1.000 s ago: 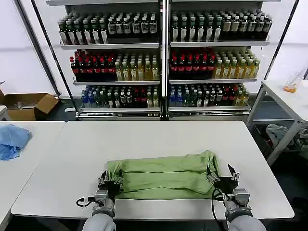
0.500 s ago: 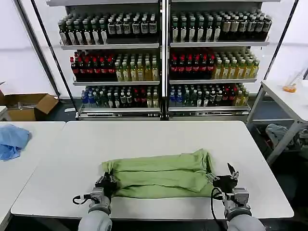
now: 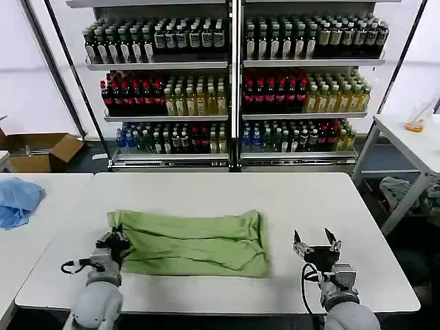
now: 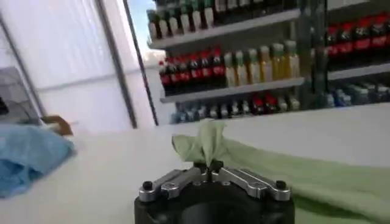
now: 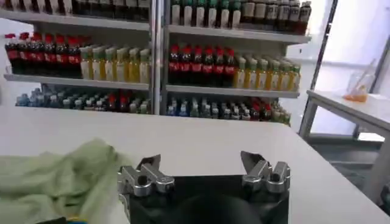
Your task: Fold and organize the clothes.
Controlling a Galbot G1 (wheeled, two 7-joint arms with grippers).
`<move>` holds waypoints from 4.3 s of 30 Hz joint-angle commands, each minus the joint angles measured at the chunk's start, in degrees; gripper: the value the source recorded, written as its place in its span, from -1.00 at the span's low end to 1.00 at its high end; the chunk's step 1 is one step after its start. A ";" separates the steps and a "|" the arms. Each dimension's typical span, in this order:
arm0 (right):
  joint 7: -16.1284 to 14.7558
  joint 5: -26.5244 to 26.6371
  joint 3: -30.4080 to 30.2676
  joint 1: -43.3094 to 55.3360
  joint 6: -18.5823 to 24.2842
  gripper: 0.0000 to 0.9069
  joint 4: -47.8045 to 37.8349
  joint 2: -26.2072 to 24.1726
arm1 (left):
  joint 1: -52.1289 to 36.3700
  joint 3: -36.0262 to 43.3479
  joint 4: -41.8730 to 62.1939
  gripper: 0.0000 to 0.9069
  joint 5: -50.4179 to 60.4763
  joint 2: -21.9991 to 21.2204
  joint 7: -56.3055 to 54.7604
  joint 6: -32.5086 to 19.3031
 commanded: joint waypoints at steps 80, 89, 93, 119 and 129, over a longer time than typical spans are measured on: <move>-1.57 -1.39 -1.56 3.88 0.99 1.00 -3.66 1.66 | -2.22 8.77 0.14 1.00 -12.48 -3.84 -0.14 0.24; -1.57 -1.35 -0.85 3.47 0.94 1.00 -3.32 1.38 | -3.25 10.64 2.79 1.00 -16.86 -4.59 2.98 6.52; -1.56 -1.35 -0.78 3.56 0.91 1.00 -3.36 1.49 | -3.77 10.73 3.58 1.00 -19.31 -4.55 3.44 9.11; -1.29 -2.18 -1.04 3.71 0.68 1.00 -3.34 2.51 | -4.16 4.40 5.96 -0.87 -49.72 -6.03 8.48 9.83; -1.19 -2.62 -0.92 2.95 0.93 1.00 -2.74 2.62 | -3.93 -0.81 5.34 -0.89 -58.07 -7.03 7.50 8.26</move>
